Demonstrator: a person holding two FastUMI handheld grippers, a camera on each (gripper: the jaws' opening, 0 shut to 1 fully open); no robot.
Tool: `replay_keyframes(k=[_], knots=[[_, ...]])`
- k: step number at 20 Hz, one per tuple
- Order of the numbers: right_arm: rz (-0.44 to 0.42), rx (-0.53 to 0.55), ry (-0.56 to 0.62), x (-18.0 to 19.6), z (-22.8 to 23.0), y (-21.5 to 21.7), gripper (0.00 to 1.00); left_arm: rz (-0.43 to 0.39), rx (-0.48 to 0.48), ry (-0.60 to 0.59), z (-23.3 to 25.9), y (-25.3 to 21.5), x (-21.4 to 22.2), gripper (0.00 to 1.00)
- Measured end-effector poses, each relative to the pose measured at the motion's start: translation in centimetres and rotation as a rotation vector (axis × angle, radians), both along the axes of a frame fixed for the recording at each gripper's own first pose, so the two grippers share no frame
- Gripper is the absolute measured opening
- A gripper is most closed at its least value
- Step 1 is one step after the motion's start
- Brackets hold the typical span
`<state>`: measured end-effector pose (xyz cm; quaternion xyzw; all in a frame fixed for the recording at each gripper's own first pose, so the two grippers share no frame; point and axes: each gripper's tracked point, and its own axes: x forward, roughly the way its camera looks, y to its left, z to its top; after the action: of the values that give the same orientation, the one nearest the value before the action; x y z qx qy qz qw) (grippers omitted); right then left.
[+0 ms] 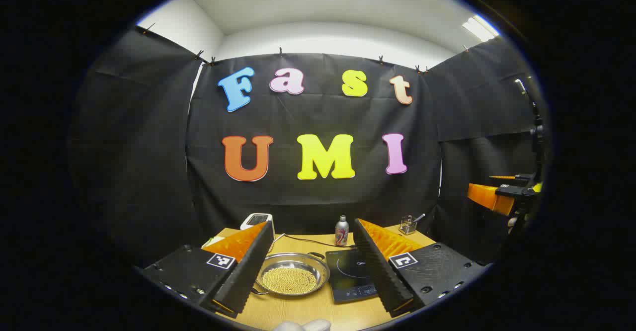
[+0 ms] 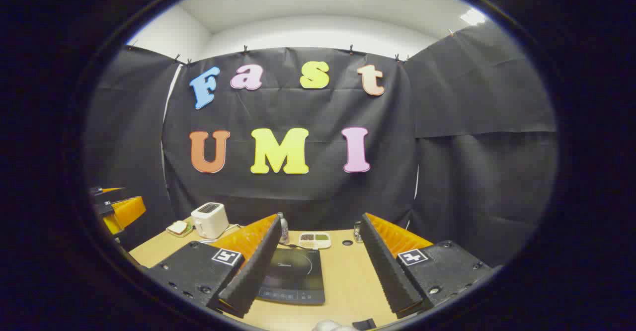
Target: First push the handle of the pot to place it horizontally, then grasp the pot with both hands and set it on the induction cooktop.
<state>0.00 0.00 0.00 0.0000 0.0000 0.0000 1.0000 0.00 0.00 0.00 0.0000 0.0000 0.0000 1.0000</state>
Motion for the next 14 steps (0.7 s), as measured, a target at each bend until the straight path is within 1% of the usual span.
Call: replay_keyframes(k=[6,14], knots=[[0.017,-0.018,-0.01,-0.5,0.4,0.8,0.98,0.031,0.003,-0.003,0.2,1.0,0.0,0.96],[0.051,-0.036,0.028,-1.2,-0.8,2.5,0.98,0.068,0.0,0.024,-0.6,2.7,-0.9,0.96]])
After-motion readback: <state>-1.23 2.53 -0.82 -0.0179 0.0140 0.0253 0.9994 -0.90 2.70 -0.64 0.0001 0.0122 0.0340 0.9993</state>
